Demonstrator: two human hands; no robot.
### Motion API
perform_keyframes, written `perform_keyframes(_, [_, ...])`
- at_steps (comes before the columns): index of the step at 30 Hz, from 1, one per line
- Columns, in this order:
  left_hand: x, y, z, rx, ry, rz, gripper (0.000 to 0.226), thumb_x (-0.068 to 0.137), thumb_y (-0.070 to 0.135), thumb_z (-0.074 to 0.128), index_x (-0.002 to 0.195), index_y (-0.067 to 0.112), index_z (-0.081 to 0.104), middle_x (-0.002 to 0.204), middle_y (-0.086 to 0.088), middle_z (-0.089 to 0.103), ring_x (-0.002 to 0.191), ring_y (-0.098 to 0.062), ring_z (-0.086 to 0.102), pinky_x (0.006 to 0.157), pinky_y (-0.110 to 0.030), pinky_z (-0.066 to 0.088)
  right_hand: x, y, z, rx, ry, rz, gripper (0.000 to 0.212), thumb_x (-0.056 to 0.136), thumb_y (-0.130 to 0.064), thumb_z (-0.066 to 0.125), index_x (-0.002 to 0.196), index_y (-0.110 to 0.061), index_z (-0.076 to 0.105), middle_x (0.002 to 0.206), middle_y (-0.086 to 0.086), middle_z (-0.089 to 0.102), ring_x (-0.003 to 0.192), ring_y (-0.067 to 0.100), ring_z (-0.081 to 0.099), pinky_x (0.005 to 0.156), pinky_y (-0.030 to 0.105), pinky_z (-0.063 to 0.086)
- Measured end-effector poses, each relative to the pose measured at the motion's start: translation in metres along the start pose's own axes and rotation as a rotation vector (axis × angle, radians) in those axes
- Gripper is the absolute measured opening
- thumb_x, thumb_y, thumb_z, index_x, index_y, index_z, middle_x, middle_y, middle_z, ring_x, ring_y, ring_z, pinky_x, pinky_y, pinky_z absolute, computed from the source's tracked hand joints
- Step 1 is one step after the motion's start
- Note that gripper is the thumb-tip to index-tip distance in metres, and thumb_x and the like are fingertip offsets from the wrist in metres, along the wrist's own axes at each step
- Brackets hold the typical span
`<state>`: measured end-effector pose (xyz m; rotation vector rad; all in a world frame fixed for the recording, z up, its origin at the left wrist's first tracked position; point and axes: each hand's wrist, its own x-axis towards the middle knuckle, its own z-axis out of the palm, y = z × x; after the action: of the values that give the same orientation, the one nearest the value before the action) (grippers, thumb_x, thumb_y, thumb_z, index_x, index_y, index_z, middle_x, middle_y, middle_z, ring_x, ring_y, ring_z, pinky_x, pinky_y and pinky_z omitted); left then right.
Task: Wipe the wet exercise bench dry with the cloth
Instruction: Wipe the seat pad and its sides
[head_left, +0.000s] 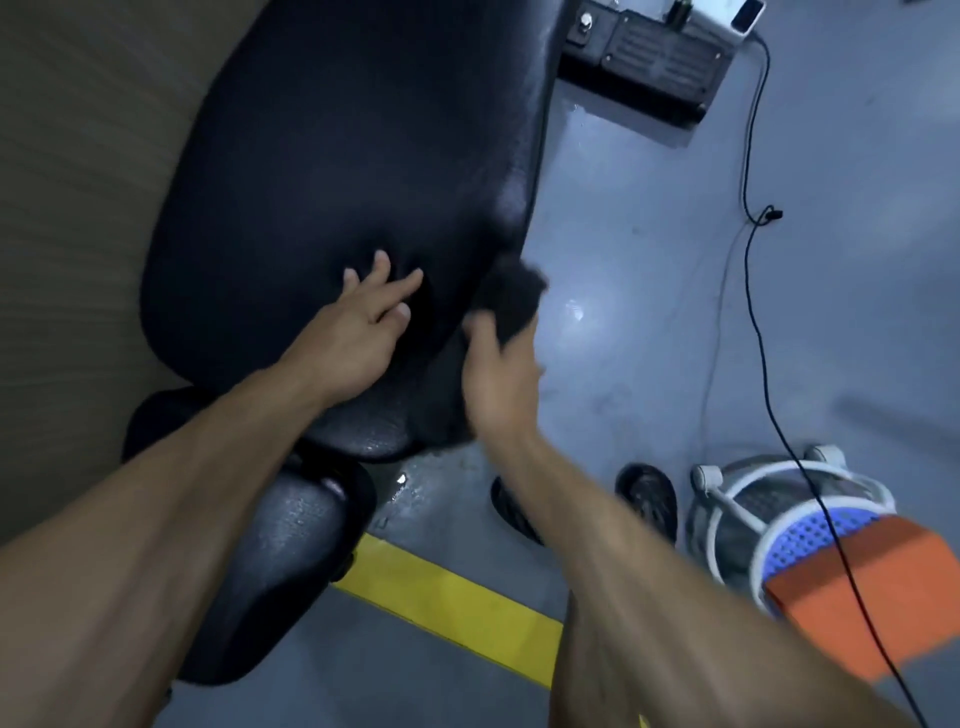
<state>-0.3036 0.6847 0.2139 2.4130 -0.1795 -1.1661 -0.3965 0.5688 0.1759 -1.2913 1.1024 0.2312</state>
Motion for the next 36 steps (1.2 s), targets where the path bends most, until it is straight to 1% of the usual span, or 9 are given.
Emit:
perform_keyframes(4, [-0.001, 0.003, -0.005, -0.03, -0.047, -0.01, 0.047, 0.107, 0.026, 0.032, 0.149, 0.046, 0.03, 0.162, 0.023, -0.004, 0.149, -0.007, -0.015, 0.119, -0.031, 0.0, -0.044, 0.03, 0.005, -0.01, -0.137, 0.176, 0.033, 0.096, -0.033, 0.056, 0.128, -0.032, 0.049, 0.113, 0.002, 0.068, 0.105, 0.023, 0.063, 0.093, 0.037, 0.05])
perform_keyframes(8, [0.003, 0.0, -0.008, -0.015, -0.079, -0.006, 0.05, 0.107, 0.023, 0.032, 0.149, 0.049, 0.027, 0.162, 0.024, -0.007, 0.148, -0.007, -0.018, 0.122, -0.038, 0.0, 0.035, -0.03, 0.0, -0.003, 0.091, 0.035, 0.05, 0.082, -0.044, 0.05, 0.124, -0.019, 0.059, 0.114, 0.007, 0.071, 0.11, 0.028, 0.065, 0.099, 0.047, 0.05])
perform_keyframes(11, [0.005, -0.004, -0.005, -0.009, -0.067, 0.01, 0.052, 0.107, 0.02, 0.033, 0.15, 0.048, 0.026, 0.162, 0.023, -0.01, 0.148, -0.008, -0.02, 0.117, -0.03, -0.001, 0.093, -0.083, -0.008, -0.058, 0.159, -0.037, 0.05, 0.087, -0.042, 0.05, 0.132, -0.022, 0.055, 0.115, 0.007, 0.069, 0.111, 0.032, 0.063, 0.098, 0.043, 0.05])
perform_keyframes(15, [0.005, -0.003, -0.005, -0.027, -0.064, 0.006, 0.053, 0.106, 0.018, 0.034, 0.15, 0.046, 0.027, 0.161, 0.022, -0.01, 0.148, -0.009, -0.019, 0.116, -0.027, -0.003, 0.036, -0.054, 0.002, -0.125, 0.127, -0.075, 0.047, 0.098, -0.035, 0.051, 0.143, -0.025, 0.044, 0.116, -0.003, 0.063, 0.112, 0.025, 0.061, 0.087, 0.028, 0.041])
perform_keyframes(19, [0.007, -0.001, -0.01, -0.017, -0.112, -0.012, 0.053, 0.107, 0.02, 0.034, 0.151, 0.047, 0.024, 0.16, 0.023, -0.014, 0.147, -0.009, -0.022, 0.113, -0.027, -0.002, -0.038, 0.0, 0.009, -0.147, -0.083, 0.187, 0.041, 0.099, -0.034, 0.052, 0.139, -0.026, 0.044, 0.111, 0.004, 0.068, 0.103, 0.028, 0.064, 0.079, 0.034, 0.046])
perform_keyframes(21, [0.008, -0.003, -0.01, -0.006, -0.134, -0.007, 0.055, 0.106, 0.019, 0.035, 0.151, 0.048, 0.022, 0.159, 0.023, -0.017, 0.146, -0.008, -0.024, 0.114, -0.029, -0.003, -0.021, -0.009, 0.008, -0.154, -0.05, 0.279, 0.036, 0.097, -0.035, 0.052, 0.13, -0.022, 0.052, 0.111, 0.005, 0.068, 0.105, 0.028, 0.063, 0.086, 0.037, 0.048])
perform_keyframes(28, [0.01, -0.012, -0.005, 0.004, -0.098, 0.043, 0.059, 0.105, 0.015, 0.037, 0.151, 0.048, 0.022, 0.159, 0.024, -0.016, 0.145, -0.008, -0.025, 0.112, -0.026, -0.004, 0.098, -0.11, -0.006, -0.194, 0.183, -0.032, 0.041, 0.096, -0.038, 0.05, 0.129, -0.015, 0.056, 0.107, 0.005, 0.064, 0.108, 0.03, 0.061, 0.094, 0.037, 0.048])
perform_keyframes(32, [0.009, -0.009, -0.006, 0.014, -0.078, 0.033, 0.058, 0.104, 0.015, 0.039, 0.151, 0.047, 0.023, 0.161, 0.022, -0.013, 0.147, -0.011, -0.022, 0.112, -0.026, -0.003, 0.046, -0.064, -0.006, -0.252, 0.111, -0.1, 0.039, 0.098, -0.032, 0.052, 0.135, -0.019, 0.049, 0.116, 0.005, 0.065, 0.106, 0.026, 0.06, 0.085, 0.03, 0.04])
perform_keyframes(36, [0.007, -0.006, -0.008, 0.014, -0.089, 0.033, 0.057, 0.105, 0.018, 0.038, 0.151, 0.047, 0.023, 0.16, 0.023, -0.014, 0.147, -0.01, -0.022, 0.112, -0.027, -0.003, -0.003, -0.013, -0.012, -0.259, -0.074, 0.104, 0.034, 0.097, -0.031, 0.055, 0.129, -0.02, 0.055, 0.11, 0.005, 0.07, 0.11, 0.03, 0.066, 0.089, 0.034, 0.05])
